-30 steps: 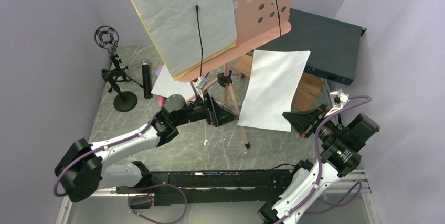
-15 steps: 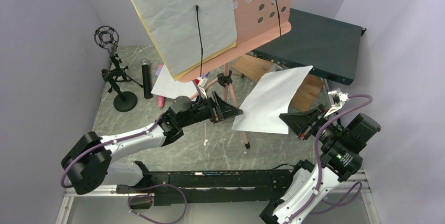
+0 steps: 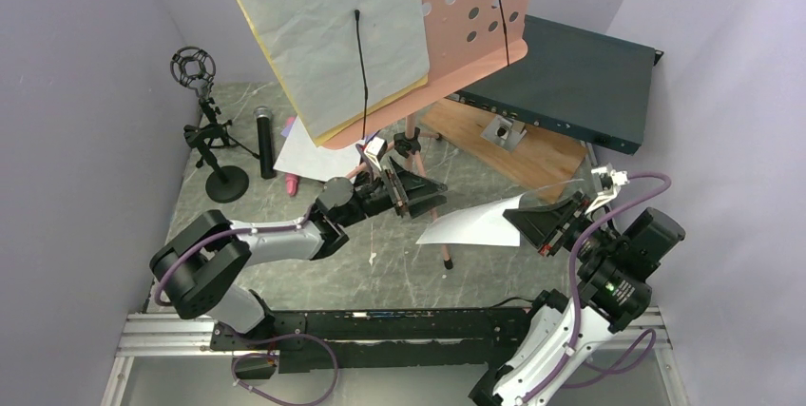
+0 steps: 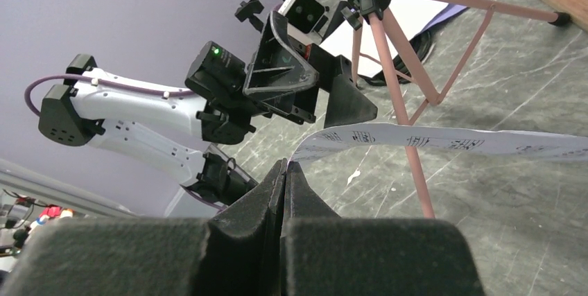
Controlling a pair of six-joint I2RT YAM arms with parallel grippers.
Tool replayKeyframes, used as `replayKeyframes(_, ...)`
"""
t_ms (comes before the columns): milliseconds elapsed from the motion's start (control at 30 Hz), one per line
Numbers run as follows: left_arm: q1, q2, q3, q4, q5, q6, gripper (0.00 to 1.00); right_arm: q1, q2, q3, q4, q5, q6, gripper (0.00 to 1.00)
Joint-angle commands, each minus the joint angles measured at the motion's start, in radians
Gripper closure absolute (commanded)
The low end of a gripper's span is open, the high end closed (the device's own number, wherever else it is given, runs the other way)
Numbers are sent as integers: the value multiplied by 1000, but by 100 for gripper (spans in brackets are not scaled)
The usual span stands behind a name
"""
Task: Pack up the instrument practice props
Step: Place the sheet music at the center of the board.
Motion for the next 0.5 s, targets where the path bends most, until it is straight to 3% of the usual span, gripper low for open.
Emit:
replayKeyframes(0,-6,18,19,184,29,-87,17,7,-13,-19,88,-110,55,100)
replayKeyframes(133,-5,-35,-11,79,29,-16,13,7,2,4,167,-108,100,100)
replayKeyframes(333,-6,-255,-11,-428,7,192,3,7,67,128,-16,-109,-123,100)
replayKeyframes(467,-5,-312,-60,-440,5,162,1,8,68,132,-15,-109,-131,100)
